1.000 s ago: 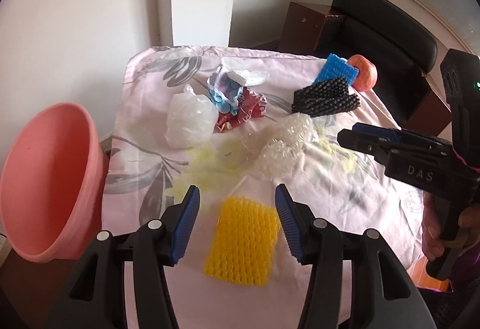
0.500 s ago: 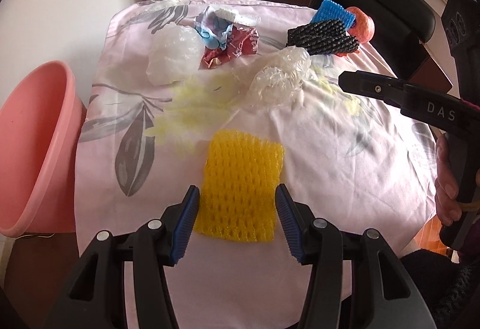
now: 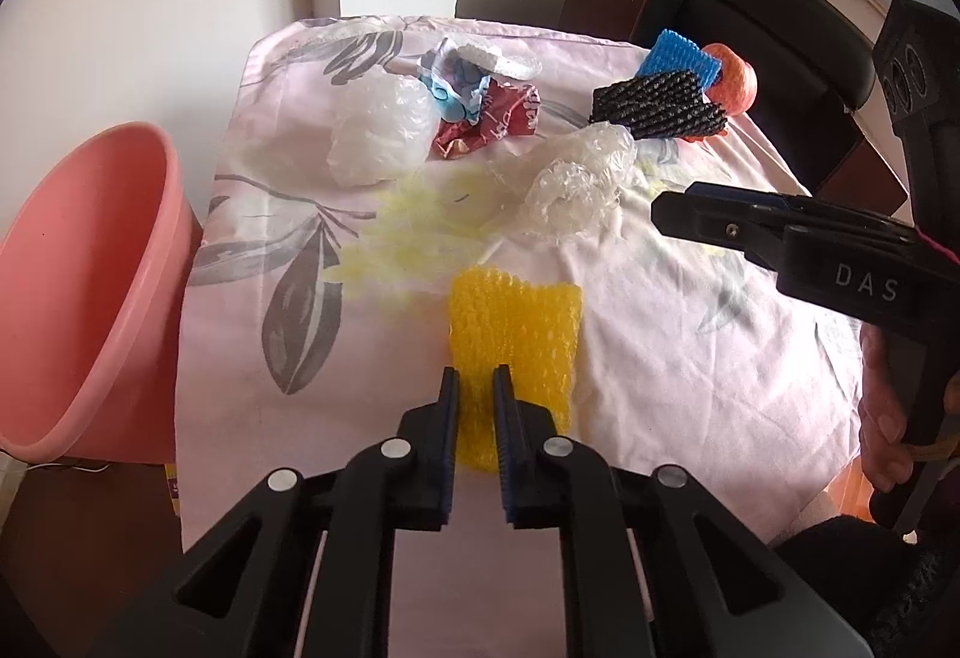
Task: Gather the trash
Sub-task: 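Grasp the yellow foam net with the left gripper while the right grasps the bubble wrap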
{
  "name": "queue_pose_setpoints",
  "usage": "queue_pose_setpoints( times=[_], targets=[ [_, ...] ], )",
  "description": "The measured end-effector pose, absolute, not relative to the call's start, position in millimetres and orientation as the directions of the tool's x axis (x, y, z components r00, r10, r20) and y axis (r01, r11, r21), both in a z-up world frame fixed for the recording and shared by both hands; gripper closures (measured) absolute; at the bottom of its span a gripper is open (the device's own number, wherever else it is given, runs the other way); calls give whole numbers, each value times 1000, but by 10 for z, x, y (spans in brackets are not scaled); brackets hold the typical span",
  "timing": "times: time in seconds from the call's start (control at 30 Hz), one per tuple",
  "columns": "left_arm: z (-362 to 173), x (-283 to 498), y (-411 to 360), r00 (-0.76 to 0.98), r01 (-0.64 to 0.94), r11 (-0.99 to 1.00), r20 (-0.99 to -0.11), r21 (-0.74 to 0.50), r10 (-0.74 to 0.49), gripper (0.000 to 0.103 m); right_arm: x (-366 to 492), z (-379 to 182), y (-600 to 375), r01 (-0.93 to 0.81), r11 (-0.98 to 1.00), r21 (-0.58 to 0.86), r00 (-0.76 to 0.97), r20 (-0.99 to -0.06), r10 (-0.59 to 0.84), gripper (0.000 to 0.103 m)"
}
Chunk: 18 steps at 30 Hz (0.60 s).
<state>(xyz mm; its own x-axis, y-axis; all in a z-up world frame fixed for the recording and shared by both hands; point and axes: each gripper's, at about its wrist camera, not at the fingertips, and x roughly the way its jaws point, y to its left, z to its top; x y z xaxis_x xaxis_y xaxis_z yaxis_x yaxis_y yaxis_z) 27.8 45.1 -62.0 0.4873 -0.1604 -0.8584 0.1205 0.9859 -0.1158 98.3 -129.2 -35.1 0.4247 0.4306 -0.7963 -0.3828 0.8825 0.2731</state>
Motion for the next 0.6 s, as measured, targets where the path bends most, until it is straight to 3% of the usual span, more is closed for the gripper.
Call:
queue_pose_setpoints(
  times=[0.33, 0.6],
  targets=[
    [-527, 305, 687, 553, 38, 992, -825, -117, -118, 94, 1111, -387, -1238, -290, 887, 358, 373, -812, 450, 65],
    [-463, 303, 759, 583, 29, 990, -802, -140, -130, 94, 1395, -451, -1330, -71, 875, 479, 337, -814, 473, 65]
  ],
)
